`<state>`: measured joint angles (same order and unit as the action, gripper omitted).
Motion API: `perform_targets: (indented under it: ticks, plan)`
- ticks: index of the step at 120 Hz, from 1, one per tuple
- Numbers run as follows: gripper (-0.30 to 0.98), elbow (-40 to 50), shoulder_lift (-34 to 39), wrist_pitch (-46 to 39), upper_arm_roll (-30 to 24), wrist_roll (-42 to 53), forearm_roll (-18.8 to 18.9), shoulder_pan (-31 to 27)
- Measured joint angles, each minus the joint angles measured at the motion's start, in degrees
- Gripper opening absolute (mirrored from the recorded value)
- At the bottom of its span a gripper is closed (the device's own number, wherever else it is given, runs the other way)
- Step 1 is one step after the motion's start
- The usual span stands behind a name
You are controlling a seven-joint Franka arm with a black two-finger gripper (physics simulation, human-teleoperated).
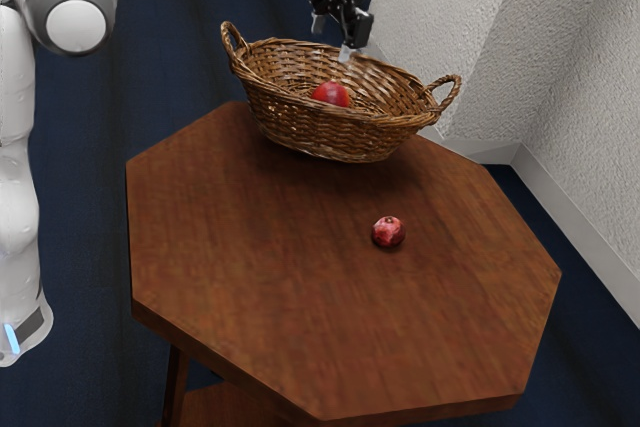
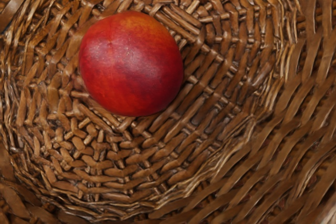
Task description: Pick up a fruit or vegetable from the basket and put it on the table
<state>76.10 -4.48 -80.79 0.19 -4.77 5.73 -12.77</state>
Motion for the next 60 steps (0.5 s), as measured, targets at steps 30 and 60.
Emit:
perform_targets:
  ticks: [30, 60]
  plan:
    - [0.68, 4.08, -1.52, -4.29, -0.02, 0.8, 1.27, 0.16]
    - [0.68, 6.54, -4.98, -8.79, 0.01, 1.82, 1.32, -1.57]
